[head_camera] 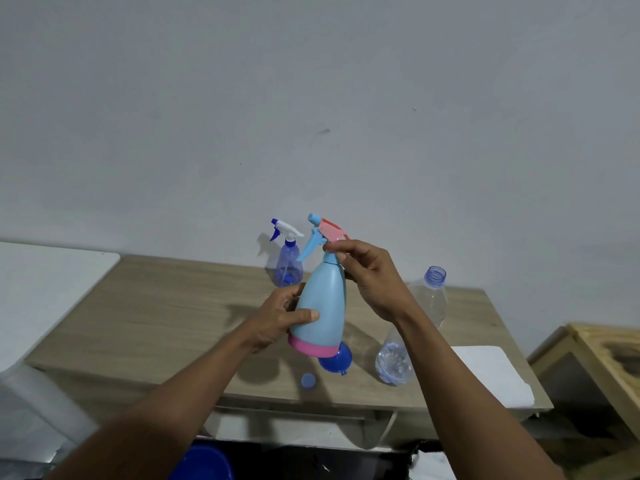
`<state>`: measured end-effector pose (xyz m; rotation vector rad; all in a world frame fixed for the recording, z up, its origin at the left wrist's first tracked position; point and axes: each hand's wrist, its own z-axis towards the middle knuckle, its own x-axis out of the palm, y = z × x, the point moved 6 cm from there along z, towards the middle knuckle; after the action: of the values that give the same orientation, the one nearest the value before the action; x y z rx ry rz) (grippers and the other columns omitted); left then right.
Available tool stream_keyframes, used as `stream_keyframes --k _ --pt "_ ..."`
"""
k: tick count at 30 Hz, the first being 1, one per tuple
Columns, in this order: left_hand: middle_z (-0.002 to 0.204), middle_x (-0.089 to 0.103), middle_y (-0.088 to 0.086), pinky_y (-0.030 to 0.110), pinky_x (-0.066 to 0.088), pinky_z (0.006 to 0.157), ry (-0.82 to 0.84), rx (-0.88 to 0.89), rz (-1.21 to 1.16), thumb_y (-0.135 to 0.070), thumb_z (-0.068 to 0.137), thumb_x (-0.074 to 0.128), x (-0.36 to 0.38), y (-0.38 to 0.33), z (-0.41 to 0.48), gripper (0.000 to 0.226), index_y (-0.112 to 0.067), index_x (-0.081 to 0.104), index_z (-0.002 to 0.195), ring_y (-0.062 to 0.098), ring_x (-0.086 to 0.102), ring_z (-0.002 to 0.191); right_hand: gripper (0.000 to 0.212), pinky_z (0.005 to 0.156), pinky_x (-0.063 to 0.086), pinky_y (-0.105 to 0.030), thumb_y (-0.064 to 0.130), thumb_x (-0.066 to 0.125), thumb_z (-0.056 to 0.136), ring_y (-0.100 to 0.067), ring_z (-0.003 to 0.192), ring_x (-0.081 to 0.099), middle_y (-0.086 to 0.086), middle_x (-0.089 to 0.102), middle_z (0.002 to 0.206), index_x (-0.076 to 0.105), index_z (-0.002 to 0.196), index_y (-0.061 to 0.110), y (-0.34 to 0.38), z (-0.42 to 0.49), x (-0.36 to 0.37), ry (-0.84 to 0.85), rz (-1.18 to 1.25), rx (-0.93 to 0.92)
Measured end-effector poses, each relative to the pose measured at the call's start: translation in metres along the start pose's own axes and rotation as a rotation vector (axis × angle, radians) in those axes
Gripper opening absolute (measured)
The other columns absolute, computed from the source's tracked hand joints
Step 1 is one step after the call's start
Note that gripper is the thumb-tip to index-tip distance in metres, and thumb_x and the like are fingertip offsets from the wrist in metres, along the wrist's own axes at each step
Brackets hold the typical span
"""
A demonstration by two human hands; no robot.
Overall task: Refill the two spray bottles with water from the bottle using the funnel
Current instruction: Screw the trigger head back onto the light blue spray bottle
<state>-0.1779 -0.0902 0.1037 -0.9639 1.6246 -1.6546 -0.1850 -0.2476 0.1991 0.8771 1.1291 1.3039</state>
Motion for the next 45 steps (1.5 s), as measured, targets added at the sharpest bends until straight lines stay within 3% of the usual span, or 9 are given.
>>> stream_keyframes --k 5,8,11,15,22,28,36,41,45 --pt "0.122 0.068 0.011 0.04 0.059 0.086 -0.006 0.039 0.031 -0.057 0.058 0.087 0.006 -0.011 0.0 0.09 -0.015 0.057 0.131 0.031 0.067 0.111 0.024 0.085 0.054 -0.029 0.003 0.068 0.091 -0.011 0.093 0.065 -0.004 0.071 0.102 0.074 0.113 0.009 0.006 -0.002 -0.006 -0.12 0.012 -0.058" --pt "0.123 0.068 0.011 0.045 0.058 0.088 -0.027 0.053 0.056 -0.059 0.058 0.086 0.006 -0.016 0.002 0.093 -0.014 0.055 0.134 0.032 0.066 0.112 0.024 0.079 0.05 -0.029 0.003 0.069 0.091 -0.013 0.086 0.058 -0.005 0.064 0.095 0.075 0.111 0.014 0.009 -0.002 -0.005 -0.162 -0.014 -0.106" --pt "0.121 0.069 0.01 0.044 0.058 0.088 -0.019 0.082 0.06 -0.046 0.065 0.083 0.007 -0.022 0.001 0.077 -0.015 0.058 0.131 0.031 0.067 0.111 0.024 0.087 0.055 -0.038 0.007 0.065 0.094 -0.015 0.095 0.063 -0.01 0.07 0.108 0.073 0.115 0.015 0.019 -0.001 -0.007 -0.126 -0.041 -0.107" --pt "0.121 0.069 0.011 0.042 0.058 0.087 -0.023 0.111 0.05 -0.039 0.068 0.081 0.007 -0.03 0.001 0.072 -0.013 0.058 0.132 0.031 0.067 0.111 0.03 0.102 0.051 -0.028 0.006 0.055 0.1 -0.009 0.119 0.063 -0.002 0.07 0.125 0.067 0.126 0.011 0.03 -0.002 -0.009 -0.01 -0.069 -0.072" --pt "0.117 0.072 0.003 0.035 0.058 0.083 -0.019 0.17 0.082 -0.033 0.068 0.079 0.009 -0.046 -0.002 0.062 -0.022 0.062 0.126 0.025 0.068 0.108 0.034 0.095 0.05 -0.027 -0.003 0.066 0.091 -0.012 0.104 0.062 -0.016 0.064 0.111 0.07 0.119 0.015 0.034 -0.001 -0.014 -0.018 0.0 -0.135" --pt "0.118 0.071 0.0 0.035 0.059 0.082 -0.038 0.174 0.112 -0.035 0.066 0.081 0.007 -0.045 -0.001 0.067 -0.025 0.06 0.128 0.025 0.067 0.11 0.032 0.107 0.048 -0.033 -0.003 0.053 0.098 -0.021 0.124 0.061 -0.006 0.067 0.13 0.07 0.123 0.008 0.032 0.0 -0.015 0.008 -0.027 -0.101" --pt "0.122 0.069 0.0 0.038 0.059 0.085 -0.049 0.207 0.176 -0.038 0.067 0.082 0.006 -0.045 0.001 0.07 -0.022 0.06 0.132 0.025 0.066 0.112 0.028 0.083 0.054 -0.035 0.005 0.073 0.087 -0.012 0.091 0.06 -0.01 0.063 0.102 0.074 0.11 0.021 0.032 0.001 -0.01 -0.063 -0.043 -0.152" --pt "0.119 0.07 -0.005 0.031 0.058 0.08 -0.024 0.205 0.181 -0.038 0.067 0.08 0.008 -0.045 0.0 0.064 -0.031 0.06 0.128 0.021 0.067 0.11 0.03 0.101 0.049 -0.022 0.006 0.055 0.099 -0.009 0.119 0.062 -0.001 0.07 0.125 0.069 0.123 0.018 0.029 0.0 -0.017 0.023 -0.078 -0.068" --pt "0.118 0.071 -0.005 0.028 0.056 0.079 -0.04 0.213 0.163 -0.038 0.065 0.082 0.003 -0.049 0.001 0.066 -0.03 0.061 0.128 0.018 0.067 0.108 0.034 0.102 0.051 -0.031 -0.002 0.065 0.092 -0.015 0.113 0.066 -0.007 0.072 0.117 0.068 0.124 0.009 0.034 0.003 -0.02 0.021 0.008 -0.07"
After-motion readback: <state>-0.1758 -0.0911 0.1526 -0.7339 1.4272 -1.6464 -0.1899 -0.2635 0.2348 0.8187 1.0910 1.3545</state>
